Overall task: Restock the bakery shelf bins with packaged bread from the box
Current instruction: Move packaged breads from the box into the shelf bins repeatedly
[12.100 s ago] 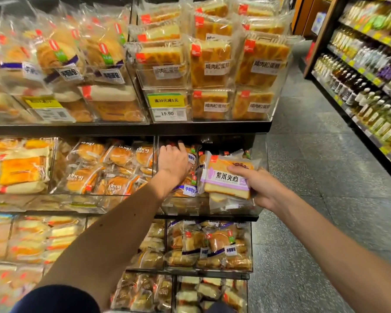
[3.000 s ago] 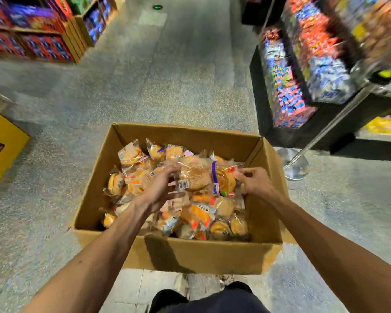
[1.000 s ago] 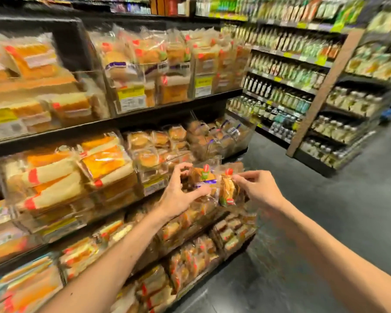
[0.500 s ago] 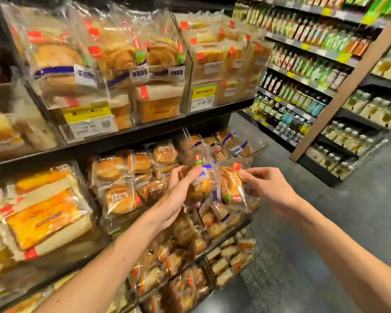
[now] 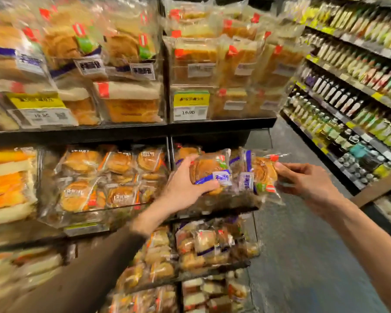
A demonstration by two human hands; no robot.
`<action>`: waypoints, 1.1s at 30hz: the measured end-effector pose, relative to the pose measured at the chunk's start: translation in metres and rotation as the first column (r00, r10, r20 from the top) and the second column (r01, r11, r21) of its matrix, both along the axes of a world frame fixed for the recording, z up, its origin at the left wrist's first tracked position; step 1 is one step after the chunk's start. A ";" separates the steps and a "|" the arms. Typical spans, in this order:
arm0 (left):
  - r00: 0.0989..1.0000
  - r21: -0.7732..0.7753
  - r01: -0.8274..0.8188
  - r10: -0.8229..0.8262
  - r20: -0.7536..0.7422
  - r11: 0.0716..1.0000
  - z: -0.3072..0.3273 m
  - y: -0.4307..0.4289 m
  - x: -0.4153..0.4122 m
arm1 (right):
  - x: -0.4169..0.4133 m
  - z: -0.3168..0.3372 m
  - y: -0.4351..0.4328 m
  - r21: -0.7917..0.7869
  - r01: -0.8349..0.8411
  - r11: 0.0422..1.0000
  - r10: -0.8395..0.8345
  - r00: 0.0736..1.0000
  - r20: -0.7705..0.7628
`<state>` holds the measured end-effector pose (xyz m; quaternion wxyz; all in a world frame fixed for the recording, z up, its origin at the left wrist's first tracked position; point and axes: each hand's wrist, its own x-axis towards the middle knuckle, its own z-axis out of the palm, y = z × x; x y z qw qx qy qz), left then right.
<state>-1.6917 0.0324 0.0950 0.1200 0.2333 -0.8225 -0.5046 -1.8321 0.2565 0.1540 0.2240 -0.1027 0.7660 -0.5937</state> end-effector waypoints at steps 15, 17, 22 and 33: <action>0.905 -0.621 -0.044 0.294 0.307 0.783 -0.030 0.001 -0.143 | -0.096 0.001 0.042 -0.148 -0.199 0.969 0.235 0.930 0.283; 0.869 -0.691 0.029 0.324 0.375 0.723 -0.039 -0.002 -0.148 | -0.098 0.000 0.042 -0.150 -0.203 0.968 0.239 0.926 0.292; 0.842 -0.857 0.035 0.446 0.302 0.514 -0.047 -0.006 -0.151 | -0.101 -0.003 0.043 -0.162 -0.212 0.964 0.253 0.918 0.304; 0.963 -0.681 -0.125 0.254 0.092 0.722 -0.035 0.006 -0.135 | -0.101 -0.007 0.030 -0.196 -0.215 0.957 0.275 0.890 0.364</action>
